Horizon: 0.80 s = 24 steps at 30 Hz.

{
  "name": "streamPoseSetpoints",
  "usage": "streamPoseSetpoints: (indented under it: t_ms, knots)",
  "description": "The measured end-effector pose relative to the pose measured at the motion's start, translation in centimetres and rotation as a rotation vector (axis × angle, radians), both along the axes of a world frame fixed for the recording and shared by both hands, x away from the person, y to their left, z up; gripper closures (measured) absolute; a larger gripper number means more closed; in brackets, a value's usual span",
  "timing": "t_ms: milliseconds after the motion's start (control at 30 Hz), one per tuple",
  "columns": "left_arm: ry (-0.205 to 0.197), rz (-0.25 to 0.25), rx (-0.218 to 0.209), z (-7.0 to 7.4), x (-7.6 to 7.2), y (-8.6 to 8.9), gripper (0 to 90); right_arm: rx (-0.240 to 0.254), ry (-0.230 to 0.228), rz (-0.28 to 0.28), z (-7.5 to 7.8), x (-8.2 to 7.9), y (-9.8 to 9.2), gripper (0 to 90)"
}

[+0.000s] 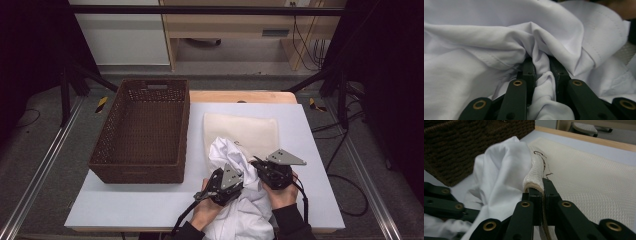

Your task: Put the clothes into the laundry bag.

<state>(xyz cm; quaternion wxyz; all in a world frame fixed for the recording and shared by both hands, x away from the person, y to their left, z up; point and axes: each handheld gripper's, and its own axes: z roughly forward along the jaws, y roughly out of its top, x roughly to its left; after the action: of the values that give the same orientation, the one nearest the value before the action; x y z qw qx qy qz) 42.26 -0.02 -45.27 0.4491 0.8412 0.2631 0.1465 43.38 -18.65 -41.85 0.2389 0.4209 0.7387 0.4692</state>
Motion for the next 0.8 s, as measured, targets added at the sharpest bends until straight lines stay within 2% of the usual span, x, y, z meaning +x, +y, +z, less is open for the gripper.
streamPoseSetpoints:
  t_ms: [33, 67, 200, 233, 267, 300, 367, 400, 433, 533, 567, 600, 633, 667, 700, 733, 800]
  knots:
    - [0.006, -0.001, 0.03, -0.1, 0.4, -0.3, 75.8, 0.018, -0.02, 0.001, 0.6, -0.2, -0.3, 87.4]
    - [0.017, 0.007, 0.038, -0.2, 0.7, -0.5, 75.8, 0.021, -0.022, 0.003, 0.7, -0.3, -0.3, 87.4]
    - [0.047, 0.033, 0.034, -0.3, 1.8, -0.9, 74.6, 0.013, -0.018, 0.008, 0.5, -0.3, 0.0, 87.5]
    - [0.042, 0.037, 0.032, -0.3, 1.8, -0.9, 71.5, -0.001, -0.007, 0.011, 0.1, -0.2, 0.2, 87.4]
    - [0.03, 0.039, 0.012, -0.2, 1.6, -0.6, 69.2, -0.003, -0.003, 0.009, 0.1, -0.1, 0.2, 87.3]
    - [0.03, 0.039, 0.012, -0.2, 1.6, -0.6, 63.9, -0.003, -0.003, 0.009, 0.1, -0.1, 0.2, 87.3]
    - [0.022, 0.042, -0.048, 0.9, 1.0, 0.8, 49.8, 0.009, 0.007, 0.001, -0.1, -0.1, -0.3, 87.2]
    - [0.007, 0.047, -0.065, 1.5, 0.8, 1.4, 43.4, 0.012, 0.011, -0.007, -0.2, 0.0, -0.5, 87.2]
    - [0.007, 0.047, -0.065, 1.5, 0.8, 1.4, 39.8, 0.012, 0.011, -0.007, -0.2, 0.0, -0.5, 87.2]
    - [-0.054, 0.089, -0.091, 3.1, 0.6, 3.6, 36.7, 0.011, 0.013, -0.008, -0.2, 0.0, -0.7, 87.2]
    - [-0.079, 0.122, -0.088, 3.5, 1.0, 4.3, 33.5, 0.012, 0.015, -0.007, -0.2, 0.0, -0.6, 87.2]
    - [-0.082, 0.138, -0.078, 3.6, 1.4, 4.7, 32.2, 0.01, 0.014, -0.005, -0.3, 0.0, -0.5, 87.2]
    - [-0.062, 0.154, -0.074, 3.6, 2.2, 5.1, 26.3, 0.002, 0.012, -0.006, -0.2, 0.0, -0.3, 87.2]
    - [-0.045, 0.159, -0.074, 3.4, 2.8, 5.3, 25.7, 0.002, 0.012, -0.004, -0.2, 0.0, -0.3, 87.2]
    - [0.003, 0.142, -0.09, 2.7, 4.1, 5.3, 25.2, 0.003, 0.012, -0.003, -0.2, 0.0, -0.3, 87.2]
    - [0.003, 0.142, -0.09, 2.7, 4.1, 5.3, 23.1, 0.003, 0.012, -0.003, -0.2, 0.0, -0.3, 87.2]
    - [0.07, 0.113, -0.12, 1.8, 5.4, 5.0, 23.2, 0.002, 0.014, -0.003, -0.3, 0.1, -0.3, 87.2]
